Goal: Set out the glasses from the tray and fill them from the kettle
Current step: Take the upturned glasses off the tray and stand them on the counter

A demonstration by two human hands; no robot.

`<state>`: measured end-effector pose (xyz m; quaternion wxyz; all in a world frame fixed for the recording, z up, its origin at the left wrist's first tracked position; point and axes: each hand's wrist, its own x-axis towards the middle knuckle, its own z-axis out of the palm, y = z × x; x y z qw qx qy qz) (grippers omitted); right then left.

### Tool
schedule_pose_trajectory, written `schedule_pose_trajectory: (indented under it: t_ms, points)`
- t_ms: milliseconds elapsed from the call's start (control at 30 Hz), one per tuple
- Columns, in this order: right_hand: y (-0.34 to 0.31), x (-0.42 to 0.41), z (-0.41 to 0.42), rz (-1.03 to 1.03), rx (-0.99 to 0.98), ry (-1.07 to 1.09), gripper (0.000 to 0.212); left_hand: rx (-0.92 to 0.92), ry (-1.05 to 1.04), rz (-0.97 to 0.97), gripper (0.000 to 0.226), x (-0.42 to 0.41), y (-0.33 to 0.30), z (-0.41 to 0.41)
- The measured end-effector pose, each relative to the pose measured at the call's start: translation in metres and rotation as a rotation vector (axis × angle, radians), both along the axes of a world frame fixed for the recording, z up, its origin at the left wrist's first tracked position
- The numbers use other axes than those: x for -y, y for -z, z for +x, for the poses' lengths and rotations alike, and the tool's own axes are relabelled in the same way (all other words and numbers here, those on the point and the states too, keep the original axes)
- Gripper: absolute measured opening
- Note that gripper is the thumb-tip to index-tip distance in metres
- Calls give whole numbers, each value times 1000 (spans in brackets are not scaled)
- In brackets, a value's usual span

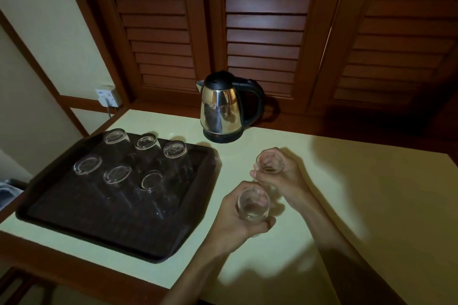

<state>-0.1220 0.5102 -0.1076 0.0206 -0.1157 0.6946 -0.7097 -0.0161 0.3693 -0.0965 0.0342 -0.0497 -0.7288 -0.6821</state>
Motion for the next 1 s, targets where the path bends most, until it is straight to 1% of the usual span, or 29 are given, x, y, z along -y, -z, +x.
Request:
schedule_pose_trajectory:
  t_ms: [133,267,400,667,900,1000]
  points:
    - [5,-6,-1,18,-10,-50,54,48,-32,28,38,-6,9,5]
    - [11,-5,-5,24,-33,-62,41,71,-14,29,36,-12,12,8]
    - [12,-1,-12,22,-1,-93,38,73,7,31,39,-16,10,10]
    - [18,2,-13,-16,-5,-75,39,83,22,27,41,-15,11,10]
    - [18,2,-12,10,-7,-65,36,76,34,32,40,-14,10,10]
    - [15,0,-10,29,-9,-65,40,76,29,42,36,-12,11,10]
